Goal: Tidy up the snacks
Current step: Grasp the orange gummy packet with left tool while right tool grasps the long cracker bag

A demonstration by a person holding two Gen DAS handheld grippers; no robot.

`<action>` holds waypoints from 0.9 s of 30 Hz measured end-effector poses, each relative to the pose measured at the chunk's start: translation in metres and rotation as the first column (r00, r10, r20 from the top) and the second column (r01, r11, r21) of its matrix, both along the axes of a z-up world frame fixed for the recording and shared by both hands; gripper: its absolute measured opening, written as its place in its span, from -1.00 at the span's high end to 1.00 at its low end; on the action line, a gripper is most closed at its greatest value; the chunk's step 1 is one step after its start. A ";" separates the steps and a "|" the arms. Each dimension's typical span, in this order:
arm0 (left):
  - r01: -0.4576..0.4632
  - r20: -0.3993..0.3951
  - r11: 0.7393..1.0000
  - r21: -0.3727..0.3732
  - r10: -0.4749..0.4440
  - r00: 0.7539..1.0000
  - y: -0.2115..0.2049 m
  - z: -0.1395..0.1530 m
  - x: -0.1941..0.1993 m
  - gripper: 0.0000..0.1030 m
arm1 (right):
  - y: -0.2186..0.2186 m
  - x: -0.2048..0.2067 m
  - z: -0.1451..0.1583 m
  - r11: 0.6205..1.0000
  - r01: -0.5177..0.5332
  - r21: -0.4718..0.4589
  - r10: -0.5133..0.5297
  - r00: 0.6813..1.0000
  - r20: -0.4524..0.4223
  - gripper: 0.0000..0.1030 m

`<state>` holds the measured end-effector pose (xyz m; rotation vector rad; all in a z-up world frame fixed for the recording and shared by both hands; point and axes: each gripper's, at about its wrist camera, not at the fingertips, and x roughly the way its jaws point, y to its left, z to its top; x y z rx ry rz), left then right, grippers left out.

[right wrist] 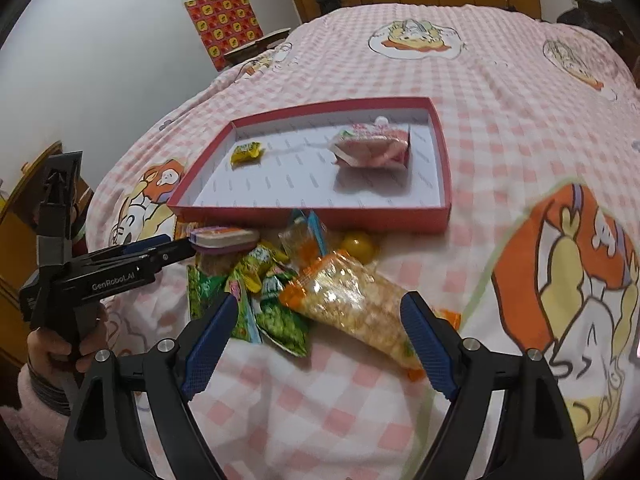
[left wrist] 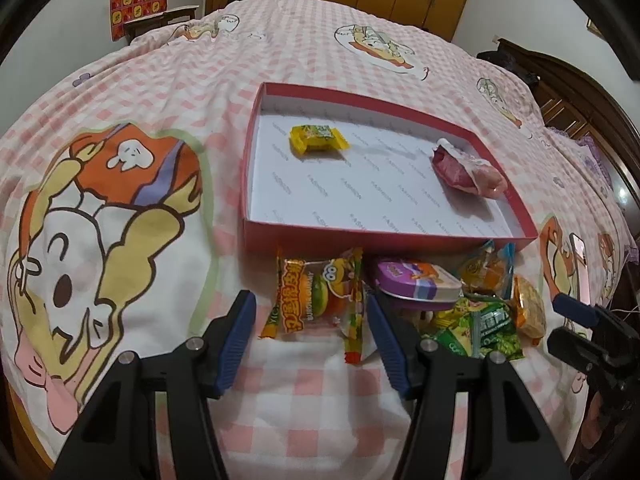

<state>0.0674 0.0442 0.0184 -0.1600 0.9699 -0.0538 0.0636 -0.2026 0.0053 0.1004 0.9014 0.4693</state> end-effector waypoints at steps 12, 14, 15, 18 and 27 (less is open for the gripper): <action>-0.025 0.007 0.999 0.042 0.025 1.000 -0.003 -0.011 0.005 -0.19 | -0.020 0.003 -0.019 0.995 0.066 -0.078 -0.069 0.997 -0.029 -0.65; -0.028 0.008 0.999 0.037 0.028 1.000 -0.003 -0.012 0.005 -0.19 | -0.020 0.006 -0.025 0.997 0.052 -0.061 -0.055 0.997 -0.055 -0.65; -0.031 0.010 0.999 0.036 0.031 0.999 -0.002 -0.012 0.005 -0.19 | -0.019 0.006 -0.027 0.997 0.044 -0.063 -0.047 0.997 -0.058 -0.65; -0.046 0.016 0.998 0.044 0.045 0.999 0.000 -0.014 0.005 -0.19 | -0.013 0.007 -0.030 0.993 0.028 -0.118 -0.033 0.999 -0.039 -0.65; -0.046 0.028 0.998 0.044 0.045 0.999 0.002 -0.016 0.003 0.05 | -0.008 0.022 -0.034 0.983 0.000 -0.185 -0.001 1.000 -0.007 -0.65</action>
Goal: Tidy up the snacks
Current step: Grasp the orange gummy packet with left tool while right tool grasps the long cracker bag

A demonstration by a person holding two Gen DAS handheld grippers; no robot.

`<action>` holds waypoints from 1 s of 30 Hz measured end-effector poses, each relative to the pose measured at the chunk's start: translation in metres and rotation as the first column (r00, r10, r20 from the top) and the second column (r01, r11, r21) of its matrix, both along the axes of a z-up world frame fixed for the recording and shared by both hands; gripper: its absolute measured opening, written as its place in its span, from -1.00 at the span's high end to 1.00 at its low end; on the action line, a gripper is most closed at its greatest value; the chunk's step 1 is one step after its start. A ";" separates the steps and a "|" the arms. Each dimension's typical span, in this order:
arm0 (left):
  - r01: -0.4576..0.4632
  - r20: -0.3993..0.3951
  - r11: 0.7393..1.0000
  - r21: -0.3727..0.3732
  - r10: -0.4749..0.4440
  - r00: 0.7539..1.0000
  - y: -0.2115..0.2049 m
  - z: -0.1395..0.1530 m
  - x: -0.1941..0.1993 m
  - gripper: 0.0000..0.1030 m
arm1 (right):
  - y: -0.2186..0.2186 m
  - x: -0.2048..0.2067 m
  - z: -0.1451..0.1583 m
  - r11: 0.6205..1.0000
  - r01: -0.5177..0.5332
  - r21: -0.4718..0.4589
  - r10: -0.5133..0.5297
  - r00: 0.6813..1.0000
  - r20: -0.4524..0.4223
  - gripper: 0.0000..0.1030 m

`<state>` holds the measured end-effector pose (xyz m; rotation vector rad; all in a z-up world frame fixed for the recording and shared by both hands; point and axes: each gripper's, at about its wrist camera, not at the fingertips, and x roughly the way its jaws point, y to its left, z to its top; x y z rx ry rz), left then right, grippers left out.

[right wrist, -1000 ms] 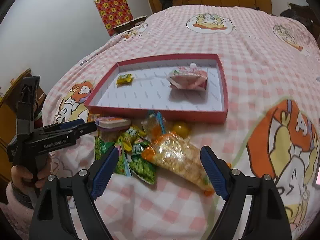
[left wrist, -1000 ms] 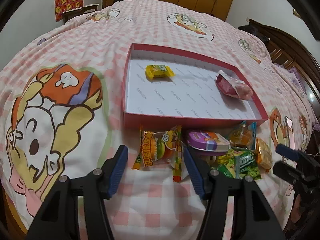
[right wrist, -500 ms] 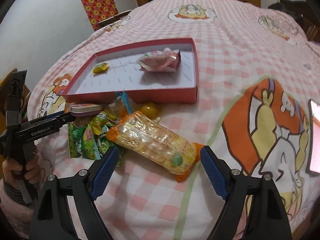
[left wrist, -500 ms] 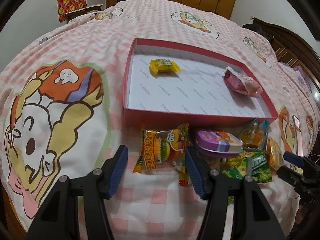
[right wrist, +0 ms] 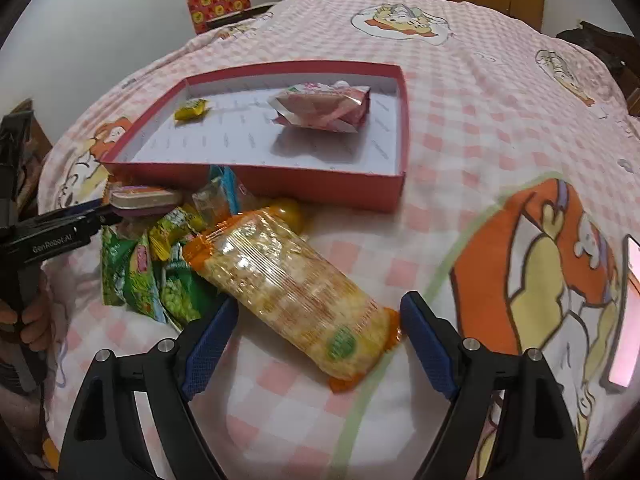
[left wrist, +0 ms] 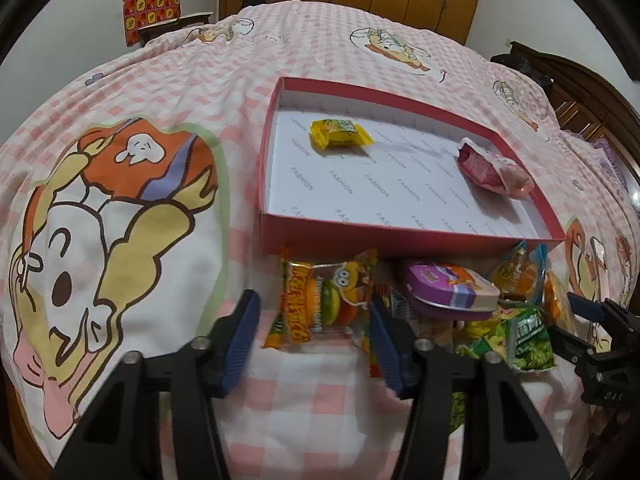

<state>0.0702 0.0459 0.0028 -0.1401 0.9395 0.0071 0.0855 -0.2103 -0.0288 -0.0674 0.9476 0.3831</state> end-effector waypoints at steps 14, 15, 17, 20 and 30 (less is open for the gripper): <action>0.041 0.017 0.998 -0.037 -0.041 0.999 0.002 0.008 -0.011 0.22 | -0.009 -0.008 0.002 0.993 0.025 0.118 -0.025 1.000 -0.008 -0.21; 0.043 0.019 0.998 -0.037 -0.042 0.999 0.002 0.009 -0.011 0.22 | -0.009 -0.009 0.002 0.992 0.027 0.120 -0.026 1.000 -0.008 -0.20; 0.045 0.025 0.998 -0.037 -0.045 0.999 0.001 0.012 -0.014 0.22 | -0.008 -0.011 0.003 0.992 0.027 0.121 -0.026 1.000 -0.002 -0.17; 0.048 0.037 0.998 -0.039 -0.047 0.998 0.002 0.017 -0.017 0.22 | -0.010 -0.015 0.003 0.990 0.021 0.136 -0.021 1.000 -0.001 -0.06; 0.044 0.067 0.998 -0.044 -0.041 0.997 0.006 0.030 -0.027 0.22 | -0.016 -0.031 0.017 0.982 0.020 0.188 -0.029 0.999 0.045 -0.05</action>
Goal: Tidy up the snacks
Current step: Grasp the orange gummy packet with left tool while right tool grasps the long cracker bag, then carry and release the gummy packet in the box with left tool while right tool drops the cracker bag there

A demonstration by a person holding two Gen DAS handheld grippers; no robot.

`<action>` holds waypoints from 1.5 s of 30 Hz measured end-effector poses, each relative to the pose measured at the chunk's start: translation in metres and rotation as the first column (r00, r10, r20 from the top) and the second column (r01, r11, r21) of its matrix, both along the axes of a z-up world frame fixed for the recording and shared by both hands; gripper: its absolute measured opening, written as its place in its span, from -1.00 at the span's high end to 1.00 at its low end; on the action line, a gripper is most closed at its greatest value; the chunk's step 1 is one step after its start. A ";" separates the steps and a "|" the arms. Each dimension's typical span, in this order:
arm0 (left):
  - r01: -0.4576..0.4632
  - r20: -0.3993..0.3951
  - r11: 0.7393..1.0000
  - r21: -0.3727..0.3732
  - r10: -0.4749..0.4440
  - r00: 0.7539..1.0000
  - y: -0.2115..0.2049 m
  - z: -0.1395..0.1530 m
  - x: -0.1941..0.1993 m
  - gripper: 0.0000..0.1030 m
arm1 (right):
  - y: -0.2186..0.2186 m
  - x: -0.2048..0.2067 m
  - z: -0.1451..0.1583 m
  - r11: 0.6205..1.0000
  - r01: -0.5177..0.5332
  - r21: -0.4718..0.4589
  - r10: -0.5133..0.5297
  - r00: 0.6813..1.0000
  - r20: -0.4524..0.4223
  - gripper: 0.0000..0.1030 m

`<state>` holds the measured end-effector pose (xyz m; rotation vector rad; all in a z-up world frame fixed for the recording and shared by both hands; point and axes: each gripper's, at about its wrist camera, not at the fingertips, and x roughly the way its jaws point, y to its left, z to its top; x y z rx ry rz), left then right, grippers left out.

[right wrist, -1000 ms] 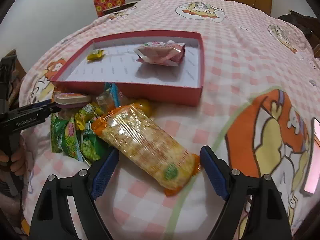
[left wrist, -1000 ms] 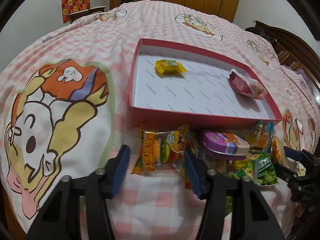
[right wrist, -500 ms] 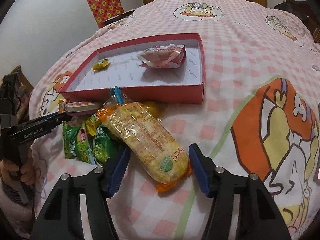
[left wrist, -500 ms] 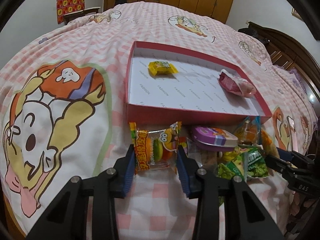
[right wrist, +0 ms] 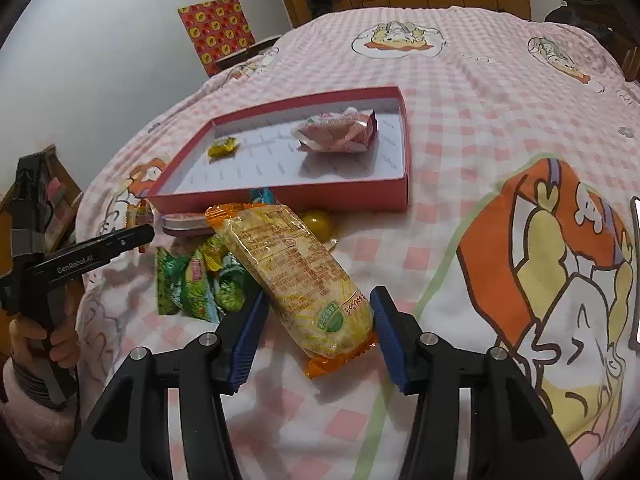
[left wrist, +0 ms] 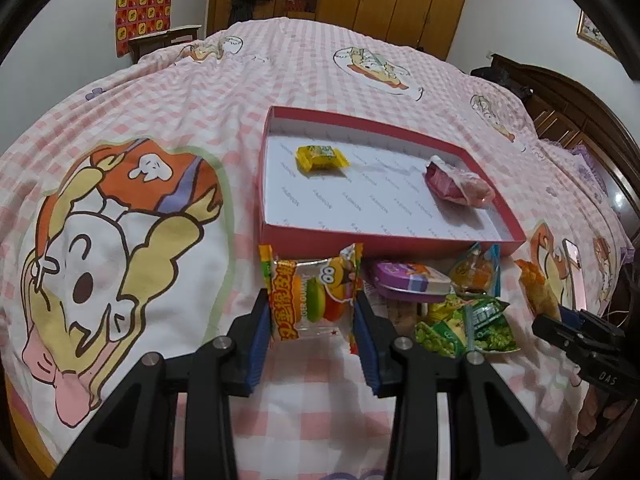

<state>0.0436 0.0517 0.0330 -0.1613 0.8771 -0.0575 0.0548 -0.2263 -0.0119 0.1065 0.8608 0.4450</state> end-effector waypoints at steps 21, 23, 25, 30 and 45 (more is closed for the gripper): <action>0.052 0.047 0.998 0.036 -0.054 0.997 -0.014 0.026 0.020 0.22 | 0.014 0.015 0.033 0.999 -0.024 -0.037 0.026 0.998 0.060 -0.05; 0.061 0.047 0.997 0.039 -0.063 0.997 -0.016 0.027 0.025 0.22 | 0.015 0.018 0.036 0.999 -0.027 -0.045 0.030 0.997 0.065 -0.05; 0.066 0.046 0.997 0.045 -0.068 0.997 -0.018 0.028 0.030 0.22 | 0.017 0.023 0.038 0.998 -0.029 -0.052 0.033 0.997 0.067 -0.05; 0.074 0.050 0.995 0.068 -0.077 0.996 -0.021 0.030 0.045 0.22 | 0.022 0.037 0.044 0.996 -0.032 -0.079 0.037 0.997 0.069 -0.05; 0.081 -0.012 0.994 0.077 -0.081 0.997 -0.022 0.005 0.094 0.22 | 0.045 0.090 0.034 0.989 -0.054 -0.137 0.058 0.998 0.027 -0.05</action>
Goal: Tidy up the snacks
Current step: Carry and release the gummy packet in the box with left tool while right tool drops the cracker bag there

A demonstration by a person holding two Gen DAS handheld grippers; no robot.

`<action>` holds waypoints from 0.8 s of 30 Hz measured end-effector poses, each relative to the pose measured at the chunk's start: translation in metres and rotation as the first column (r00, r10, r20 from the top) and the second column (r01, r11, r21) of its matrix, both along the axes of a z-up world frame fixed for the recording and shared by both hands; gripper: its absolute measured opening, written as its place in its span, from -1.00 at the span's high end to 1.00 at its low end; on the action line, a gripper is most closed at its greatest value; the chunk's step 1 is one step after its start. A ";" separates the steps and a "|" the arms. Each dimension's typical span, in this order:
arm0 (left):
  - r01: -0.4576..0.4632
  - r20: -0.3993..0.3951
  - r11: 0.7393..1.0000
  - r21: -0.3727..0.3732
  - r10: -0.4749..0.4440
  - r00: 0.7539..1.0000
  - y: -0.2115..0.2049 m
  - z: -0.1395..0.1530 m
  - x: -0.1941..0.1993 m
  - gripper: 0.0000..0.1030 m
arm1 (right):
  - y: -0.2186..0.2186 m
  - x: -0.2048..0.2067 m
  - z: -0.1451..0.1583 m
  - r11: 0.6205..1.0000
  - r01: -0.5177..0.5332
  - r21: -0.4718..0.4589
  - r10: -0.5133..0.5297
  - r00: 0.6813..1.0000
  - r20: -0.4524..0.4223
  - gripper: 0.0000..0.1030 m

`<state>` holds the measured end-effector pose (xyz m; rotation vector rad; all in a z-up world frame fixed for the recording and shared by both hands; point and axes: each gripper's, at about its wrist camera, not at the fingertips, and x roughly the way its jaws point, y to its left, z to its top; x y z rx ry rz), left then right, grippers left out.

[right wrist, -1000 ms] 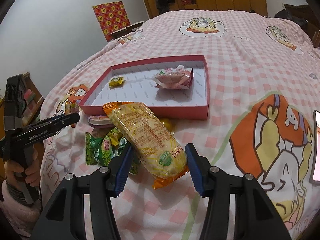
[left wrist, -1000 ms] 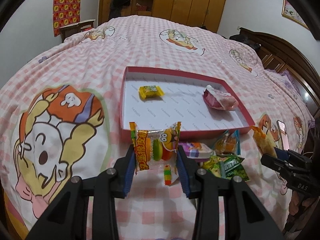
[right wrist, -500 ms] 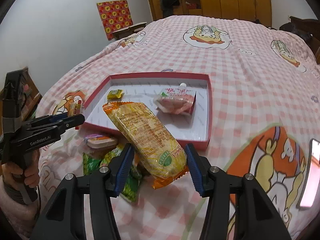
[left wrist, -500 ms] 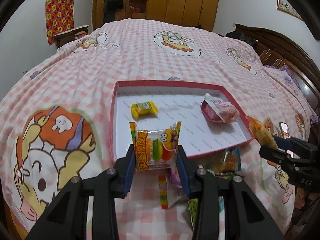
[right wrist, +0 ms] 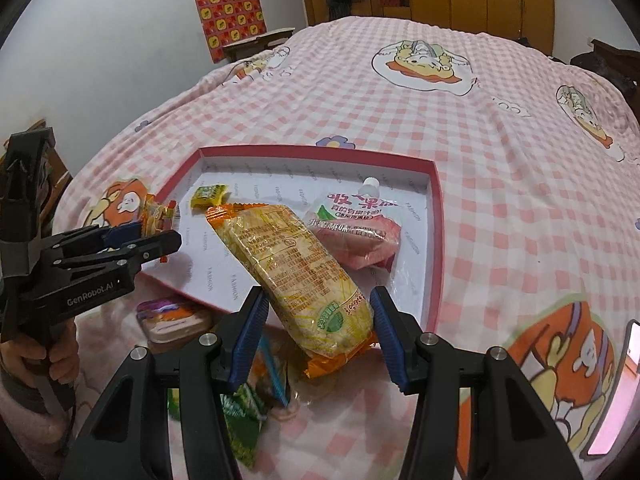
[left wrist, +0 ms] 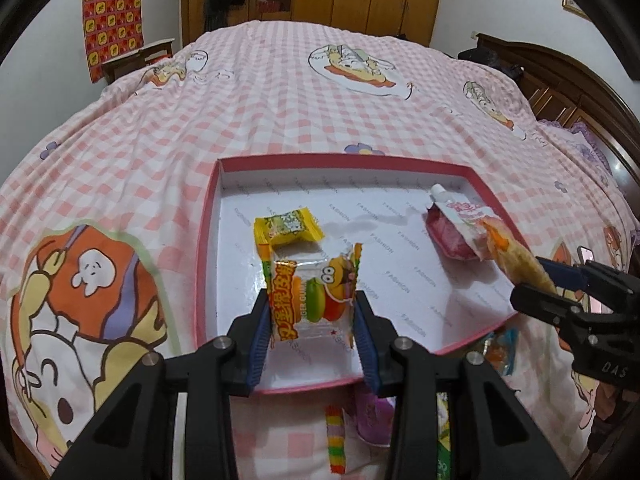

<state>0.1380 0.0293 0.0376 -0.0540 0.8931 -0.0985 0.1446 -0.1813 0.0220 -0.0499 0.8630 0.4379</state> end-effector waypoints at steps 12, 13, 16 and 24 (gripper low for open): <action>0.002 -0.019 1.000 0.021 -0.001 1.000 -0.001 -0.016 0.018 0.22 | 0.005 0.023 -0.017 1.000 0.028 -0.003 -0.028 1.000 -0.010 -0.05; 0.001 -0.019 1.000 0.024 0.000 1.000 -0.002 -0.016 0.021 0.22 | 0.005 0.025 -0.018 0.999 0.034 -0.004 -0.034 0.999 -0.008 -0.05; 0.001 -0.017 0.999 0.033 0.000 1.000 -0.002 -0.018 0.027 0.22 | 0.005 0.031 -0.021 0.999 0.052 -0.010 -0.052 0.999 -0.003 -0.05; -0.002 0.001 0.998 0.055 0.002 1.000 -0.003 -0.020 0.041 0.21 | 0.007 0.042 -0.029 0.998 0.060 -0.005 -0.060 0.998 -0.013 -0.05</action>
